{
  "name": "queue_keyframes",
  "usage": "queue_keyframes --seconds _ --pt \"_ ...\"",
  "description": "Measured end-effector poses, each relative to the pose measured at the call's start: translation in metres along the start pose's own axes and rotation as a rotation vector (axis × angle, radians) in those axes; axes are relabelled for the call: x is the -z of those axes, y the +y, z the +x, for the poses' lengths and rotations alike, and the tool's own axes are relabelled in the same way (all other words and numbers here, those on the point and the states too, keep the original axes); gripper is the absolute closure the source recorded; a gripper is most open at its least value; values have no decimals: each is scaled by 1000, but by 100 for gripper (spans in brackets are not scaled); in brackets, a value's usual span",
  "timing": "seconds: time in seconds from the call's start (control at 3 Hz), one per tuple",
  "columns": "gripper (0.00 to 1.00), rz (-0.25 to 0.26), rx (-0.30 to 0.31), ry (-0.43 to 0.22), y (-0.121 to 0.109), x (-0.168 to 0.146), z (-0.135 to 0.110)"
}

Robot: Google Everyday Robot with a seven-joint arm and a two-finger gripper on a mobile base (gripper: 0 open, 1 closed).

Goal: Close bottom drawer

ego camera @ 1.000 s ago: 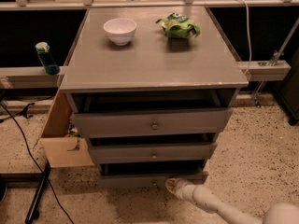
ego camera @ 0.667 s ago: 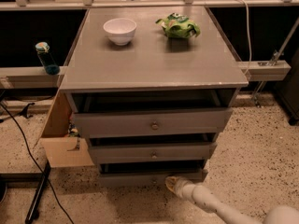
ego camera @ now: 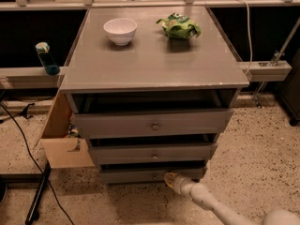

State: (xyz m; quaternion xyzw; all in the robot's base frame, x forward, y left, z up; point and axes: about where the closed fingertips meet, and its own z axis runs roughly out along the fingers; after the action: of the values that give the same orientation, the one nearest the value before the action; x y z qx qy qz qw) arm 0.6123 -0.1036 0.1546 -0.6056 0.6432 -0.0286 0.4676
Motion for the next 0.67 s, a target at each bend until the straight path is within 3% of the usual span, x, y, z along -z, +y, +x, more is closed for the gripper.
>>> queue_keyframes --seconds 0.33,0.67 --pt "100 -1 5 -9 -1 0 -1" --pt "100 -45 -4 -15 4 8 -2"
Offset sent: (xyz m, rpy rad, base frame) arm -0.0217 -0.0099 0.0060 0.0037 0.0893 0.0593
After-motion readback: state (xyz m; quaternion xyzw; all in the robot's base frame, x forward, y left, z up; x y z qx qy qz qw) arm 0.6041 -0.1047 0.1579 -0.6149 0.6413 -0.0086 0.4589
